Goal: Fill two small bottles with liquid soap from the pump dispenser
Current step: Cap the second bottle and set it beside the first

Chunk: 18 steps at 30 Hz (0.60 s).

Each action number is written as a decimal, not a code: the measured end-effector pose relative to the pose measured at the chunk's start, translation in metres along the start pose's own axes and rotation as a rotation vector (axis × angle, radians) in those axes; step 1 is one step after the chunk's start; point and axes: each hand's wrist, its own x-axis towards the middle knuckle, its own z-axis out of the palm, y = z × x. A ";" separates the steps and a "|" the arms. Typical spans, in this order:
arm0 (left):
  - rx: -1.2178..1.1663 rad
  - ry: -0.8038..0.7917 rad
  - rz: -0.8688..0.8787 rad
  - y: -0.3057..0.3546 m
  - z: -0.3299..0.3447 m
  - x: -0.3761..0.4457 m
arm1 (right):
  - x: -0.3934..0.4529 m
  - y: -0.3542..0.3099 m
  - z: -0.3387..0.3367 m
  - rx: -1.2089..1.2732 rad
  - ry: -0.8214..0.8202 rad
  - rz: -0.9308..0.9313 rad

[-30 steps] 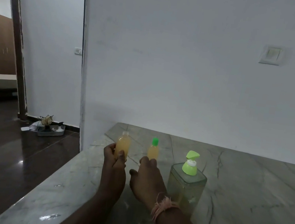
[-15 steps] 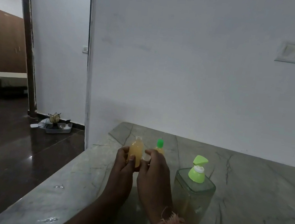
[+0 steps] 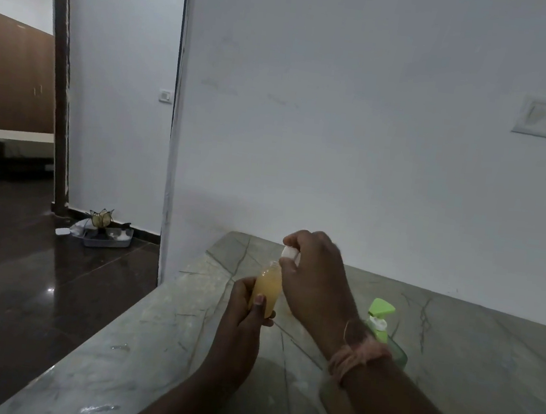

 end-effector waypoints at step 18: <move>0.043 -0.047 0.005 0.002 -0.001 -0.003 | 0.046 -0.005 -0.032 -0.284 -0.630 -0.094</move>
